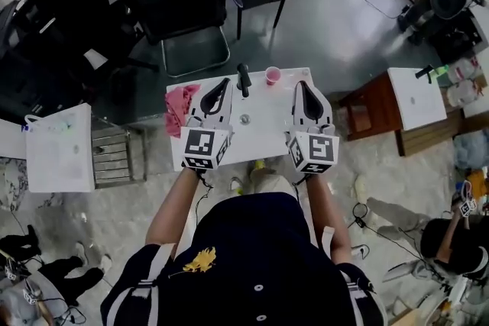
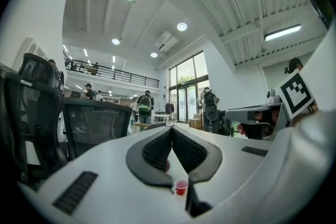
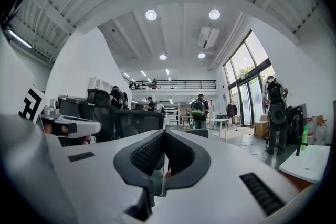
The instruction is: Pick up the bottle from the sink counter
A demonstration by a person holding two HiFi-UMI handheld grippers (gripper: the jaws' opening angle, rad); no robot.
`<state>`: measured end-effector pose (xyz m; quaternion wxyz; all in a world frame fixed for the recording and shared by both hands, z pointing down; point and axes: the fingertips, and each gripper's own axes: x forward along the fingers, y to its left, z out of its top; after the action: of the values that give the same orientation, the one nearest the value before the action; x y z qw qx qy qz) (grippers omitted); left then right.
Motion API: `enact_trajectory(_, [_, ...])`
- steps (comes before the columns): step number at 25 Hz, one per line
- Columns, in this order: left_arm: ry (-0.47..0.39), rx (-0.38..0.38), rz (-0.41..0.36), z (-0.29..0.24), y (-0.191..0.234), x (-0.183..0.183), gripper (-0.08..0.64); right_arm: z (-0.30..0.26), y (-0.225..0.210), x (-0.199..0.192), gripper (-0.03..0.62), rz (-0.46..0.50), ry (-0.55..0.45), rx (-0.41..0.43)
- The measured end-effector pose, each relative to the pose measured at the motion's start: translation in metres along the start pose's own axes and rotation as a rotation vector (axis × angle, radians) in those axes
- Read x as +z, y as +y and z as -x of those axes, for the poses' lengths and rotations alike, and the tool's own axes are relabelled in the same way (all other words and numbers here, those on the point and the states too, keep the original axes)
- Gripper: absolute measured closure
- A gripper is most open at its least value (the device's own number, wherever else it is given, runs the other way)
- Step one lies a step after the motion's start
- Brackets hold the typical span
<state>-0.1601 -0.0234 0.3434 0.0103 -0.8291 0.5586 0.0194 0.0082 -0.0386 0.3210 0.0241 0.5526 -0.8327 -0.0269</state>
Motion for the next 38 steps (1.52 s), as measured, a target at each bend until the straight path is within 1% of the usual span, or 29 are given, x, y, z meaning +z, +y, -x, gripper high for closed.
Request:
enact_trajectory(5, [0.019,0.006,-0.009,-0.02,-0.024,-0.013,0.541,0.0,-0.036,-0.017,0.565,-0.024,0.008,-0.01])
enact_trajectory(9, [0.034,0.018,-0.003,-0.043,-0.026,-0.024,0.541,-0.014,-0.054,-0.028,0.565,-0.032,0.013,-0.005])
enact_trajectory(14, [0.046,0.033,0.014,-0.076,-0.028,-0.029,0.541,-0.032,-0.076,-0.033,0.565,-0.032,0.006,-0.002])
enact_trajectory(19, [0.066,0.007,0.015,-0.102,-0.045,-0.041,0.541,-0.04,-0.1,-0.043,0.565,-0.042,0.017,-0.02])
enact_trajectory(23, [0.083,-0.02,0.025,-0.124,-0.057,-0.049,0.541,-0.045,-0.117,-0.049,0.565,-0.031,0.03,-0.03])
enact_trajectory(28, [0.088,-0.063,0.025,-0.15,-0.07,-0.056,0.541,-0.05,-0.141,-0.06,0.565,-0.03,0.044,-0.072])
enact_trajectory(34, [0.106,-0.089,0.035,-0.174,-0.081,-0.067,0.541,-0.059,-0.169,-0.079,0.565,-0.071,0.069,-0.124])
enact_trajectory(38, [0.116,-0.105,0.035,-0.184,-0.086,-0.073,0.541,-0.065,-0.179,-0.087,0.565,-0.084,0.077,-0.136])
